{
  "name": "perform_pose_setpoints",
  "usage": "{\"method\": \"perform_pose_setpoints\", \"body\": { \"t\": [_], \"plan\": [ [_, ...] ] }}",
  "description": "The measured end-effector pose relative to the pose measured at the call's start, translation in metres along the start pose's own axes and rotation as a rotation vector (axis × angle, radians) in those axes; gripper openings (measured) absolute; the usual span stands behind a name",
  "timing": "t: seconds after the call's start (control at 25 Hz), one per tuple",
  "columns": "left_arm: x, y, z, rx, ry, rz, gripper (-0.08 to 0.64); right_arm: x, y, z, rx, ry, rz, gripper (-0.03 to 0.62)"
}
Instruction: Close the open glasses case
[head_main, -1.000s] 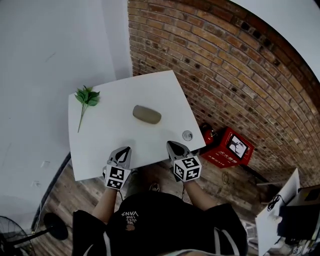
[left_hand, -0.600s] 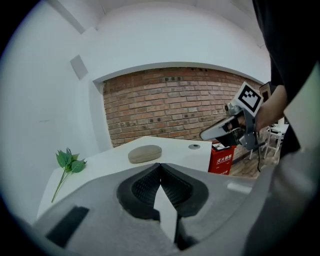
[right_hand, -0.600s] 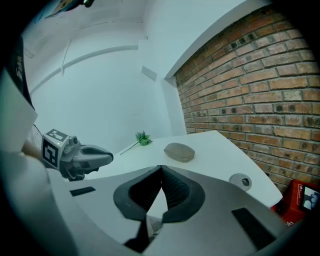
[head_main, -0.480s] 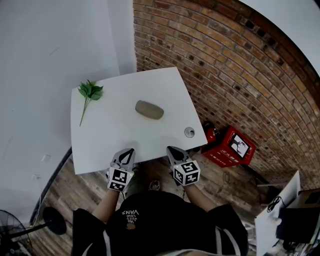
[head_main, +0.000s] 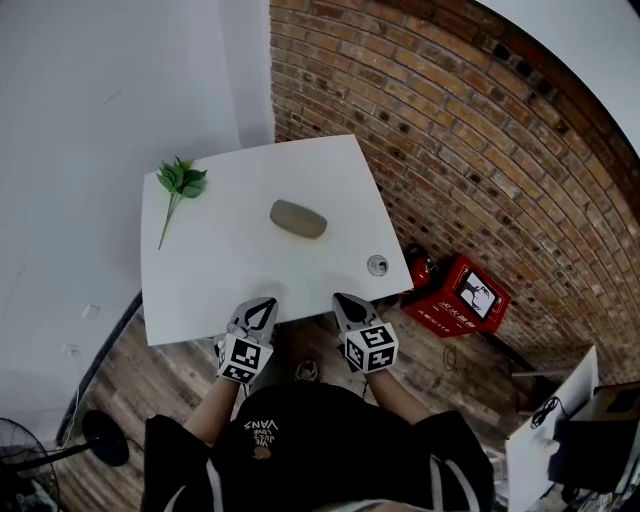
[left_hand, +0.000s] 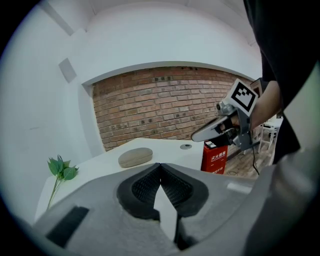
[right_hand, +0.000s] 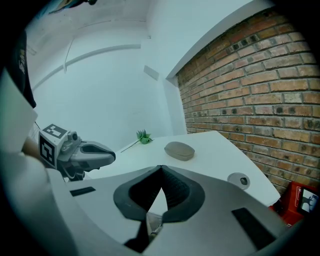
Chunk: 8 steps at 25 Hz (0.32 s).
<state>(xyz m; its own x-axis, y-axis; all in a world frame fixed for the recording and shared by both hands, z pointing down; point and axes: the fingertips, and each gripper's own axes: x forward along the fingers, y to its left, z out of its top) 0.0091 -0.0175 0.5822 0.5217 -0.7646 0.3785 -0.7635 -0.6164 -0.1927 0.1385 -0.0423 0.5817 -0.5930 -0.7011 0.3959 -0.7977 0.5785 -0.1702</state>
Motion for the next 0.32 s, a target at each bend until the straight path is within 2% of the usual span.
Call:
{"method": "perform_pose_setpoints", "body": {
  "t": [0.32],
  "plan": [
    [0.005,0.0016,0.0043,0.007,-0.015,0.007,0.009,0.0004,-0.0052,0.0036,-0.001,-0.009,-0.009,-0.002]
  ]
}}
